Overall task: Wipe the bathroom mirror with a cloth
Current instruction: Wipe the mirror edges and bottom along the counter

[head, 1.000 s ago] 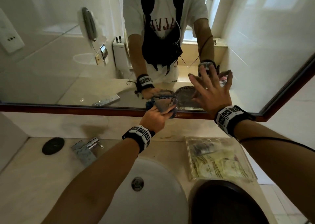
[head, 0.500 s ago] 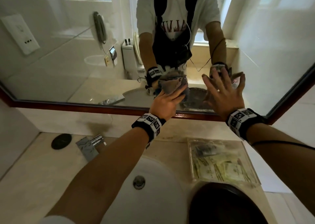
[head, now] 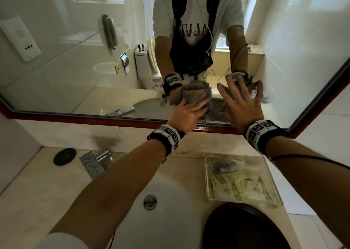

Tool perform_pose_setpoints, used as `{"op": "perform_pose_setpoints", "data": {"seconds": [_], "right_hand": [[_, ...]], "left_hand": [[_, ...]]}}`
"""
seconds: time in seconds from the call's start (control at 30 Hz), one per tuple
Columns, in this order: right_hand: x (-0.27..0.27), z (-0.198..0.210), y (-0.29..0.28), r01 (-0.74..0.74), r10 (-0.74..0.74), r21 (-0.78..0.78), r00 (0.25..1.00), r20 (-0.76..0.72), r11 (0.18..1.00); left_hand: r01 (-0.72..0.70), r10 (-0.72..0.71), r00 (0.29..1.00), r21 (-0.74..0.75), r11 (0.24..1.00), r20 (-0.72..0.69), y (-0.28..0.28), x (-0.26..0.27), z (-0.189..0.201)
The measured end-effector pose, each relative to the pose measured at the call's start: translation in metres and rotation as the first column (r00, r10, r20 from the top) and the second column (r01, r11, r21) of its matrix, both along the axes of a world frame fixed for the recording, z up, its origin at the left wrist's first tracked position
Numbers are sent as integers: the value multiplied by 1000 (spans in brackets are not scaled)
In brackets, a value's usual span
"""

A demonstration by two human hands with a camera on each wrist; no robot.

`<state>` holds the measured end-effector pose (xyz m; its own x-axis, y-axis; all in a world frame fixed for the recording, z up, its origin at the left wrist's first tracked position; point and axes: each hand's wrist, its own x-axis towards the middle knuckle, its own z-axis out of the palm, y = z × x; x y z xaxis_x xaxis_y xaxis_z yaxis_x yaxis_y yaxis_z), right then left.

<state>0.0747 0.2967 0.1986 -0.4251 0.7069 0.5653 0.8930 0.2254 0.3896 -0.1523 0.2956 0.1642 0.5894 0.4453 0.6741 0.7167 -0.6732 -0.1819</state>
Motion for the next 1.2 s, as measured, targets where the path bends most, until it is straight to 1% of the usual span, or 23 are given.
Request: {"op": "perform_pose_setpoints", "data": {"seconds": [0.07,0.13,0.2,0.27,0.3,0.37,0.5,0.6,0.7,0.77,0.87,0.93,1.0,1.1,1.2], "right_hand": [[7,1,-1,1,-1,17,1000,8,1000],[22,4,-3,14,-15,32,1000,4,999],[38,7,-6,35,-35,42,999,2,999],[50,6,-9,55,-56,37,998,20,998],[54,5,-9,63,-63,31,998,24,998],[54,2,-10,67,-68,35,997,21,997],[53,-2,-8,61,-62,61,998,10,996],[54,-4,-7,48,-48,72,999,2,996],[57,-6,-7,32,-31,76,1000,-3,997],[57,-5,-7,21,-20,75,1000,-10,997],[61,-4,-7,30,-29,67,999,-14,997],[70,-4,-9,53,-52,66,998,-20,996],[83,-4,-9,78,-77,59,997,-17,995],[96,-6,-7,96,-97,49,995,14,994],[98,-10,-4,97,-97,41,995,10,994]], "left_hand": [[-2,3,1000,19,1000,-7,5,6,12],[-18,18,1000,23,1000,3,7,9,10],[-29,28,998,20,999,53,6,12,3],[-27,26,994,13,1000,105,4,19,-6],[-24,23,994,4,1000,109,3,23,-11],[-9,10,995,-12,1000,96,2,27,-24],[7,-4,999,-67,998,51,-2,35,-63],[4,1,998,-89,996,58,-6,41,-74],[13,-13,1000,-68,998,11,-7,39,-64],[12,-12,1000,-41,999,-16,-6,38,-45],[-11,10,1000,55,998,25,-1,48,-1],[-13,9,999,103,995,41,3,59,18],[-22,15,998,115,993,65,6,64,20],[-26,14,993,99,995,119,5,70,6],[6,-11,995,53,999,98,3,80,-15]]}}
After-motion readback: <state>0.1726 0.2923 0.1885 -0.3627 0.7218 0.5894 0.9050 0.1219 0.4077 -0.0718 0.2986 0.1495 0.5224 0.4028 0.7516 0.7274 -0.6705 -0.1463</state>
